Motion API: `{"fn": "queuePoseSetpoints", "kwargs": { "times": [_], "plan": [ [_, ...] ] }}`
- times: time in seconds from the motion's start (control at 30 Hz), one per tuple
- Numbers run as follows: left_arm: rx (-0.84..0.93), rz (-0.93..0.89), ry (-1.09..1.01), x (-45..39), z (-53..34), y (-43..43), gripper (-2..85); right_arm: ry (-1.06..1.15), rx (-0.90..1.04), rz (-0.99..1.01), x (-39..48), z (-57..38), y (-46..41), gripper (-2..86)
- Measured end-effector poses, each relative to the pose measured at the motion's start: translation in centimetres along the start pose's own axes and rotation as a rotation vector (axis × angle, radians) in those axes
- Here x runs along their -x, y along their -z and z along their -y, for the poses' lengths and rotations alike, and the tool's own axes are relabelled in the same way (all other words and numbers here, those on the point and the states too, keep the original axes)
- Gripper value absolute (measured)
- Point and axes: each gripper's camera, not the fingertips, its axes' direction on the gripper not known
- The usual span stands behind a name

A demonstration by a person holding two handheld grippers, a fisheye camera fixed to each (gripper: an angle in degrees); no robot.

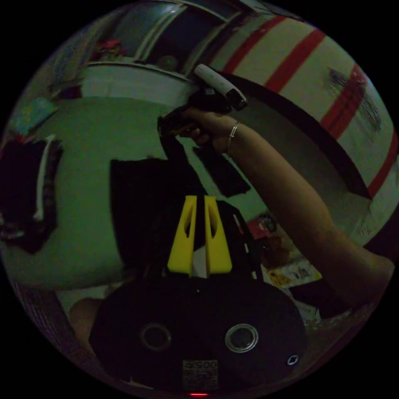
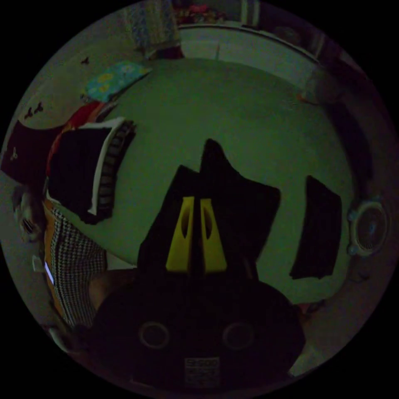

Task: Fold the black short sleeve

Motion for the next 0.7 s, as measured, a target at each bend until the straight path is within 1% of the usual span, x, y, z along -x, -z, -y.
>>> {"fn": "queuePoseSetpoints", "kwargs": {
  "times": [0.07, 0.13, 0.2, 0.23, 0.3, 0.4, 0.47, 0.5, 0.57, 0.7],
  "plan": [
    [0.024, 0.076, 0.075, 3.2, -0.5, 1.4, 4.4, -0.001, 0.053, -0.014, 3.6, 0.2, -4.5, -0.1],
    [0.098, 0.138, 0.186, 7.6, -1.0, 2.7, 4.1, 0.000, 0.093, -0.020, 5.3, -0.2, -6.7, 1.5],
    [0.123, 0.143, 0.258, 10.3, -1.5, 3.8, 2.8, 0.000, 0.071, 0.050, 6.0, -1.0, -7.0, 2.8],
    [0.124, 0.160, 0.274, 11.5, -1.8, 4.8, 2.0, 0.009, 0.027, 0.099, 6.0, -1.8, -6.3, 3.7],
    [0.123, 0.179, 0.268, 12.9, -2.0, 6.2, 1.7, 0.055, -0.054, 0.126, 5.9, -3.6, -4.6, 5.1],
    [0.098, 0.188, 0.254, 14.6, -2.0, 8.2, 2.4, 0.131, -0.142, 0.101, 5.2, -8.2, -1.7, 6.6],
    [0.094, 0.183, 0.240, 15.6, -1.8, 8.9, 3.0, 0.156, -0.201, 0.072, 4.7, -13.4, -0.3, 8.0],
    [0.101, 0.181, 0.230, 16.3, -1.6, 9.2, 3.7, 0.158, -0.213, 0.066, 4.6, -14.9, -0.2, 8.4],
    [0.107, 0.198, 0.214, 17.3, -1.3, 9.5, 4.7, 0.151, -0.237, 0.053, 4.8, -20.6, -0.8, 10.0],
    [0.172, 0.197, 0.214, 19.8, -0.9, 10.0, 8.3, 0.115, -0.215, -0.014, 6.7, -27.9, -4.2, 12.2]
  ]
}}
